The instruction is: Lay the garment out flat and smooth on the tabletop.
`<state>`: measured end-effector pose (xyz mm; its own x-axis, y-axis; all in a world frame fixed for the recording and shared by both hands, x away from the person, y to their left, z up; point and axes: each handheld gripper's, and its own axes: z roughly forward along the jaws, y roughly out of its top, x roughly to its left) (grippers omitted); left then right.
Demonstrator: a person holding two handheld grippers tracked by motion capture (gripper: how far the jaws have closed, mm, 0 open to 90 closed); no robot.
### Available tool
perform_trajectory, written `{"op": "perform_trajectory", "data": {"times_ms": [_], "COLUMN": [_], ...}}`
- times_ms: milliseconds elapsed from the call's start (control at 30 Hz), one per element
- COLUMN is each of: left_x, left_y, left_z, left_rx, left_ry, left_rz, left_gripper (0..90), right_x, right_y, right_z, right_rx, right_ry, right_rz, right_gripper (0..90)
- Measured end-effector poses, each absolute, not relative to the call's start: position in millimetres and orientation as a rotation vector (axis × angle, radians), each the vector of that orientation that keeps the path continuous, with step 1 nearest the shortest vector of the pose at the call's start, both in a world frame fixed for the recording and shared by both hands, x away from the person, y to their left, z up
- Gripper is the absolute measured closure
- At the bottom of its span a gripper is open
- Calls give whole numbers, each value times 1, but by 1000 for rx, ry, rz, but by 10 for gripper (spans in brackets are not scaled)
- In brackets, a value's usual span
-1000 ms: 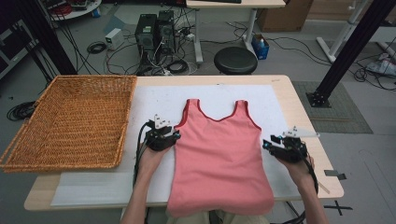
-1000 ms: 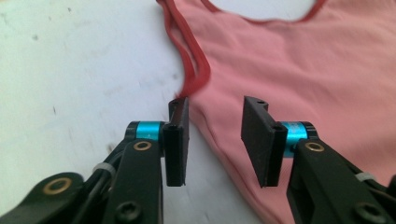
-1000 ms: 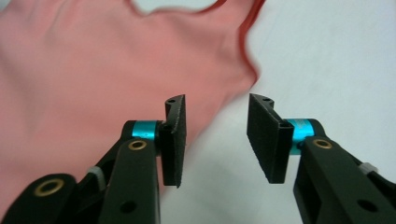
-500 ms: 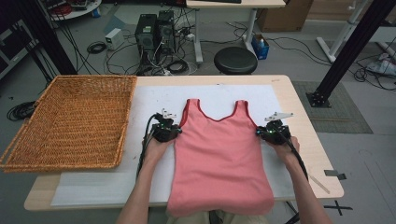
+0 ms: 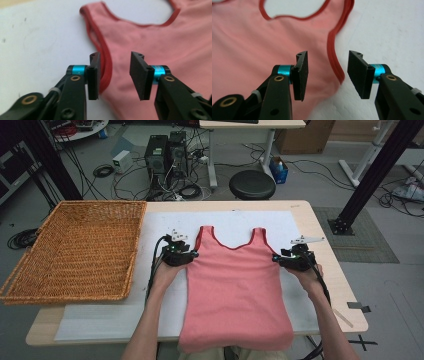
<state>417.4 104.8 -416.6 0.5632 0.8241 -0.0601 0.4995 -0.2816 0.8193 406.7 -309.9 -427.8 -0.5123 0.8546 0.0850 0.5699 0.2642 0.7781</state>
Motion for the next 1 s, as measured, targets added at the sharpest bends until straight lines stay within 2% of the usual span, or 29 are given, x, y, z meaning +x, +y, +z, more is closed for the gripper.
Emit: {"op": "perform_trajectory", "data": {"times_ms": [67,100,200,300,600,833,933,1000], "left_x": [424,427,434,443,477,492,495,496], "left_y": [102,100,95,91,76,74,75,80], "left_z": [-412,-412,-415,-422,-440,-445,-444,-440], "left_rx": [1938,1936,1948,1944,1995,2012,2016,1992], "left_ry": [1039,1032,1033,1062,1111,1166,1202,1208], "left_rz": [473,472,463,458,384,460,497,471], "left_gripper": [598,630,723,742,744,735,695,660], "right_x": [409,412,421,436,487,509,512,514], "right_y": [-308,-306,-298,-290,-265,-264,-267,-272], "right_z": [-425,-424,-418,-418,-426,-446,-446,-444], "right_rx": [1291,1281,1242,1232,1175,1220,1231,1261], "right_ry": [2204,2213,2225,2236,2320,2276,2244,2215], "right_rz": [1110,1107,1114,1089,1028,966,950,954], "right_gripper": [624,664,727,738,736,703,704,646]}}
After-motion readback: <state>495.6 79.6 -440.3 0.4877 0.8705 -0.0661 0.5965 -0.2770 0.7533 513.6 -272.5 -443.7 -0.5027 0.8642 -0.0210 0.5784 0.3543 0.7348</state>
